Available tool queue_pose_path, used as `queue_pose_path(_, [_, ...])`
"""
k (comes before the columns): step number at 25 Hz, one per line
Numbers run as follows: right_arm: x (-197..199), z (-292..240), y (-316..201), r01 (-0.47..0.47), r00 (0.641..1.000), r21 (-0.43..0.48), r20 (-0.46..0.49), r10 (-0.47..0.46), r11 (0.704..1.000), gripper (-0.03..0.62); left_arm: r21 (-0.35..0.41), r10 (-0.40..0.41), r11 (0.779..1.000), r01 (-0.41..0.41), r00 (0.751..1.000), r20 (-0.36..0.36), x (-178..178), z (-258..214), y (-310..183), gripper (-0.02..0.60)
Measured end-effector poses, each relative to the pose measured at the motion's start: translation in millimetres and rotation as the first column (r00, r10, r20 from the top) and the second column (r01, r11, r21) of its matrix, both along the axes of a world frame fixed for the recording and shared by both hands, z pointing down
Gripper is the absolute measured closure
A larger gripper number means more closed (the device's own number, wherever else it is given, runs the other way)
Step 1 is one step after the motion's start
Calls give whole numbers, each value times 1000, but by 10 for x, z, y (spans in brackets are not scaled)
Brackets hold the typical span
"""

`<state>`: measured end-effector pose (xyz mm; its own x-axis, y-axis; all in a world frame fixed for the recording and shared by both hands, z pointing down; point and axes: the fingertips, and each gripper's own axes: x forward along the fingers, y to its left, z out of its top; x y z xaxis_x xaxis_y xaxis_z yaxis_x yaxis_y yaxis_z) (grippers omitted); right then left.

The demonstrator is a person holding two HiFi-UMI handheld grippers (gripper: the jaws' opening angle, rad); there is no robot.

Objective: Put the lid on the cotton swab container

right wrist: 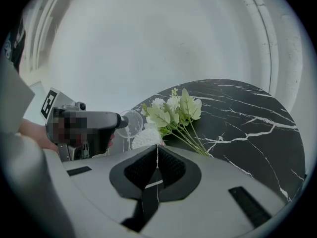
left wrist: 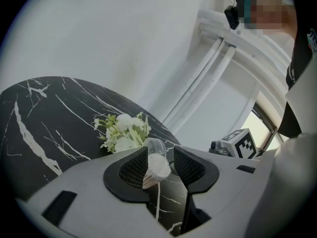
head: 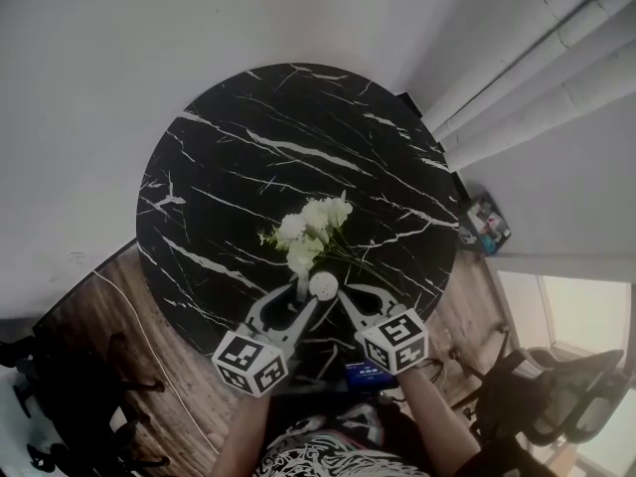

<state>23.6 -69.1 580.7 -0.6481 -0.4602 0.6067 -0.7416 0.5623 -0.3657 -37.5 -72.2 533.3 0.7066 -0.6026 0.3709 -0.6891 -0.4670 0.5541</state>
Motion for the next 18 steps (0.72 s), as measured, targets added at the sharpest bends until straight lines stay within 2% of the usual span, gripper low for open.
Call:
queue_pose_path(11, [51, -17, 15, -9, 1000, 0, 6, 9, 1000, 576, 10, 42, 999, -42, 999, -18, 113, -25, 29, 423])
queue_pose_path(18, [93, -138, -45, -21, 1000, 34, 15, 20, 999, 576, 6, 59, 998, -58, 998, -23, 145, -3, 22, 423])
